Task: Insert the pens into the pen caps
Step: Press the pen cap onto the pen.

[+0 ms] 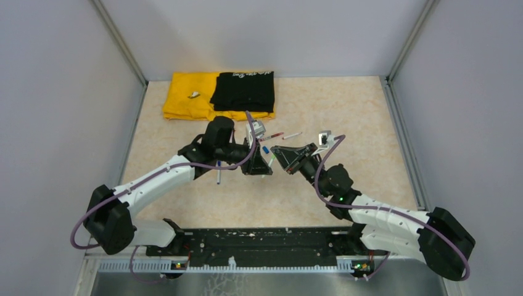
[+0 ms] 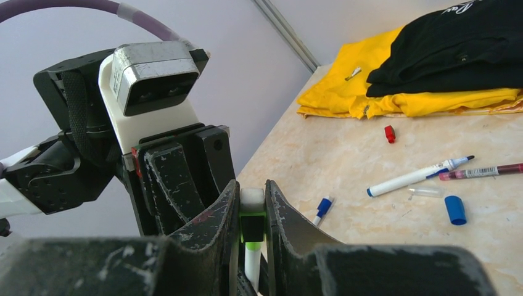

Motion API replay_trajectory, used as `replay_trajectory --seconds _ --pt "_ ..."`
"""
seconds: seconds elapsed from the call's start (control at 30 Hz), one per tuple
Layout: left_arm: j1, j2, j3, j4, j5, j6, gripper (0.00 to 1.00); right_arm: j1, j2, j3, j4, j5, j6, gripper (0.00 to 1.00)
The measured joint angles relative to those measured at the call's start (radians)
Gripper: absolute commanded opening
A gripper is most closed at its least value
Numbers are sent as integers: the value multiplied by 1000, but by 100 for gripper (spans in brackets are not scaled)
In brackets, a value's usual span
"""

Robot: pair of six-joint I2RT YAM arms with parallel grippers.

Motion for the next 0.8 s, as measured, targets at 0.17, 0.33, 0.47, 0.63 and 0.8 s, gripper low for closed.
replay_trajectory --seconds 0.17,0.33,0.47,0.63,0.8 --pt "0 0 0 1 -4 0 0 4 3 0 3 1 -10 0" --pt "3 -3 0 1 -6 -3 0 16 12 0 12 5 -27 0" --pt "6 -9 0 2 -6 -5 0 22 19 0 28 4 -38 0" --pt "7 -11 2 2 -6 -4 0 22 37 -6 68 -21 -53 0" --pt "7 -11 11 0 -1 -2 0 22 39 -14 93 -43 -66 0"
